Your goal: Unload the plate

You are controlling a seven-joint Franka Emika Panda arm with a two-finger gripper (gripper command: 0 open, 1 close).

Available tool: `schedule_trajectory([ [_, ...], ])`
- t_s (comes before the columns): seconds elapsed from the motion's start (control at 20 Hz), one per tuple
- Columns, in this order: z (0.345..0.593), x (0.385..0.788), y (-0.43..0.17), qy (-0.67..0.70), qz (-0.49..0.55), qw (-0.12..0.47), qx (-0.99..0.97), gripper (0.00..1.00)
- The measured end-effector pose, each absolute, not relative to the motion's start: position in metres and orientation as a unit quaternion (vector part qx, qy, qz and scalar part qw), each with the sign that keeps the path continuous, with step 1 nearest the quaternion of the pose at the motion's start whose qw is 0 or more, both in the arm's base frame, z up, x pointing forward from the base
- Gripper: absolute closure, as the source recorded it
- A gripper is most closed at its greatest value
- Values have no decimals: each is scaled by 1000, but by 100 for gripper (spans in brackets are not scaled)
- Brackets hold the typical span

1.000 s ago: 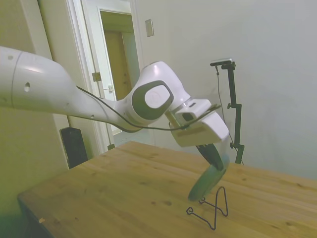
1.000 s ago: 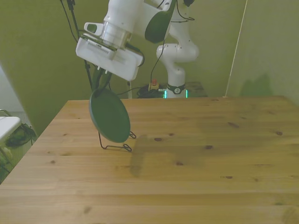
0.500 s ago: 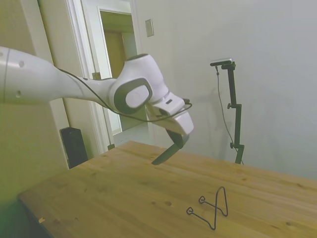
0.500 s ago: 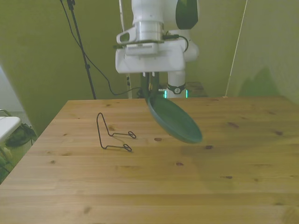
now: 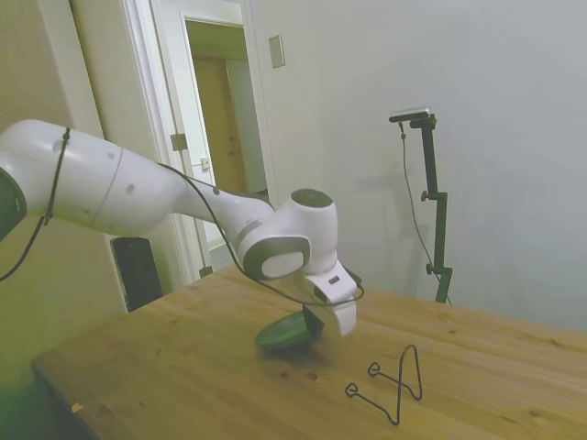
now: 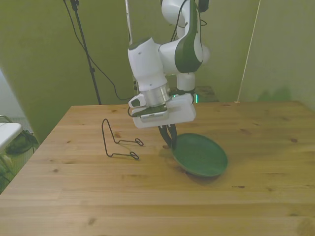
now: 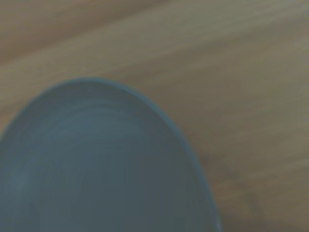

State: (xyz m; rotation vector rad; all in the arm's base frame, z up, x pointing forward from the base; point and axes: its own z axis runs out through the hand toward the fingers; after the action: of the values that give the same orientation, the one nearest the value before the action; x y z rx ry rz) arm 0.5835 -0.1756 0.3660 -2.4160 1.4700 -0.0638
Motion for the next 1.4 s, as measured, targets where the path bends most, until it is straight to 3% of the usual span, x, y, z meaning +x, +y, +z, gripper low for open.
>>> schedule_trajectory([
  [0.05,362,583,-178,513,-20,154,-844,100],
  [0.1,359,583,-179,512,-18,153,-845,0],
  [0.6,359,581,-182,506,-19,150,-849,0],
  [1.05,397,564,-167,491,-40,161,-855,0],
  [1.3,394,557,-165,491,-34,158,-856,0],
  [1.4,405,555,-158,480,-40,155,-863,0],
])
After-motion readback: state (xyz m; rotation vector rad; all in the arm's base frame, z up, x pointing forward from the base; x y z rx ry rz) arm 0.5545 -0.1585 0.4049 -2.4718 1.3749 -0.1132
